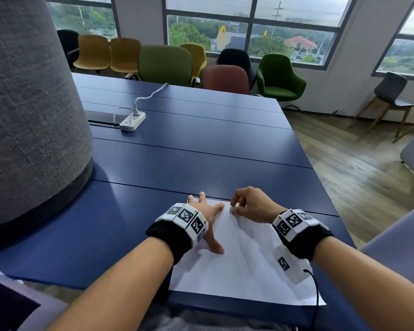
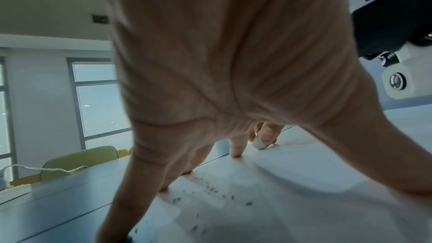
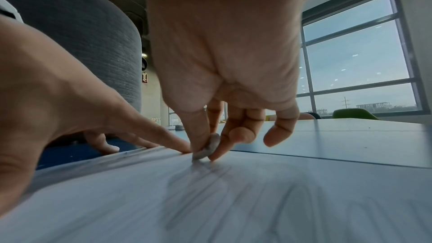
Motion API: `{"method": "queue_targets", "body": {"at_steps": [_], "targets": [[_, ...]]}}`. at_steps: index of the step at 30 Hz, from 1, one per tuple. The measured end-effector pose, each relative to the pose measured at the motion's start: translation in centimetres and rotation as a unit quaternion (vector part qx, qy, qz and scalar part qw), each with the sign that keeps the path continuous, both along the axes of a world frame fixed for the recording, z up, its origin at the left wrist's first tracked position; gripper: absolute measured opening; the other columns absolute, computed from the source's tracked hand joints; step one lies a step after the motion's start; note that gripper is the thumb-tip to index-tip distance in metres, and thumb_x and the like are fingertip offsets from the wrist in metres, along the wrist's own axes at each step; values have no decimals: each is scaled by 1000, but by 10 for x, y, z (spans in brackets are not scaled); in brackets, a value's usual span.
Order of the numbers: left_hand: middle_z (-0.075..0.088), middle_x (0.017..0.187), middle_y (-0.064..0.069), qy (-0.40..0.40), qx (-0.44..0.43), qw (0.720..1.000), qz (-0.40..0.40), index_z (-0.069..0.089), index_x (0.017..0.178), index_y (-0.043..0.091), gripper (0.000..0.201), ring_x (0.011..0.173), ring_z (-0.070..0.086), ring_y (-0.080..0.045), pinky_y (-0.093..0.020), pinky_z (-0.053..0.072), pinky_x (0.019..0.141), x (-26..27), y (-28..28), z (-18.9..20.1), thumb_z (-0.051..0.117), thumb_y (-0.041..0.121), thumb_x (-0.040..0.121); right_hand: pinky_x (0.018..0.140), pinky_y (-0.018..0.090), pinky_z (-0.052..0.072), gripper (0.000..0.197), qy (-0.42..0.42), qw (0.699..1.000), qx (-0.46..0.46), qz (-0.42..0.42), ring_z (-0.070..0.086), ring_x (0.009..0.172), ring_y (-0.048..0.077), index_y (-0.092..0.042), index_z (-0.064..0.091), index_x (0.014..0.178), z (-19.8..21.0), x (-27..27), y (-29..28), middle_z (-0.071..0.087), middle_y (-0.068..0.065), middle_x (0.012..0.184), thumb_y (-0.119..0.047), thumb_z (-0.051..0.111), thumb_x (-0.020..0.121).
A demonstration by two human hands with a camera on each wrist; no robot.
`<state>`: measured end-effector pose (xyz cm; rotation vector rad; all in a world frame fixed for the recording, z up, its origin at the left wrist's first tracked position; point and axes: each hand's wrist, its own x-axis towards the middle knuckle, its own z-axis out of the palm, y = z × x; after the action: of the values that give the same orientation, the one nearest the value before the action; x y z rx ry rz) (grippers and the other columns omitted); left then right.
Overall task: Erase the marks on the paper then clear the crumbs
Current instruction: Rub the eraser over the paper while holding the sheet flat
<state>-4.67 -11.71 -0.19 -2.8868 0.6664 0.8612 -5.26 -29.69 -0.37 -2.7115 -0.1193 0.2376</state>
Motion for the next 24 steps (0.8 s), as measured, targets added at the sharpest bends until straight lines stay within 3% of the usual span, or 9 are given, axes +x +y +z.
{"method": "queue_targets", "body": {"at_steps": [2, 5, 10, 12, 15, 21, 24], "targets": [[-17, 163, -15, 0, 2, 1000, -1, 2, 156, 41, 130, 149, -7, -46, -63, 28, 112, 0, 0, 0, 84, 66, 58, 75, 30, 51, 6, -4, 1000, 9, 5, 58, 72, 11, -29, 66, 82, 0, -3, 0, 60, -13, 71, -31, 71, 79], [-18, 163, -15, -5, 8, 1000, -3, 0, 155, 43, 132, 150, -7, -44, -63, 27, 113, 0, 0, 0, 84, 67, 57, 58, 10, 40, 5, 35, 998, 25, 55, 55, 61, 2, -22, 71, 84, 5, -10, 0, 61, -11, 70, -24, 73, 80], [-19, 163, -14, -2, 9, 1000, -4, -1, 155, 45, 131, 150, -7, -42, -64, 26, 113, 0, 1, 1, 84, 67, 57, 74, 31, 52, 10, 8, 1000, 22, -1, 58, 70, 8, -32, 67, 75, 5, 2, -4, 61, -12, 71, -31, 76, 77], [-19, 163, -14, -3, 7, 1000, -3, -1, 155, 45, 131, 150, -7, -43, -64, 27, 112, 0, 1, 0, 84, 67, 57, 67, 25, 49, 6, 1, 999, 46, -3, 58, 66, 7, -27, 69, 78, 2, -1, -3, 61, -10, 70, -26, 75, 78], [-20, 163, -15, 0, 7, 1000, -3, -2, 156, 43, 131, 149, -9, -44, -63, 28, 113, 0, 1, 0, 84, 66, 59, 54, 9, 39, 4, 52, 995, 60, 66, 54, 56, -1, -23, 73, 84, 5, -10, -2, 61, -10, 67, -23, 75, 80], [-20, 163, -14, 2, -5, 1000, 0, -1, 156, 43, 132, 149, -10, -43, -63, 28, 113, 2, 1, -2, 85, 64, 58, 55, 8, 36, 8, 0, 998, 63, 18, 54, 59, 0, -19, 73, 86, 1, -2, -5, 60, -11, 67, -24, 75, 81], [-20, 163, -15, 3, -4, 1000, 1, -2, 156, 43, 132, 149, -11, -44, -62, 27, 114, 2, 1, -2, 85, 64, 59, 51, 9, 37, 4, 48, 993, 70, 77, 49, 51, 0, -21, 73, 85, 1, -13, -3, 57, -11, 61, -20, 74, 81]]}}
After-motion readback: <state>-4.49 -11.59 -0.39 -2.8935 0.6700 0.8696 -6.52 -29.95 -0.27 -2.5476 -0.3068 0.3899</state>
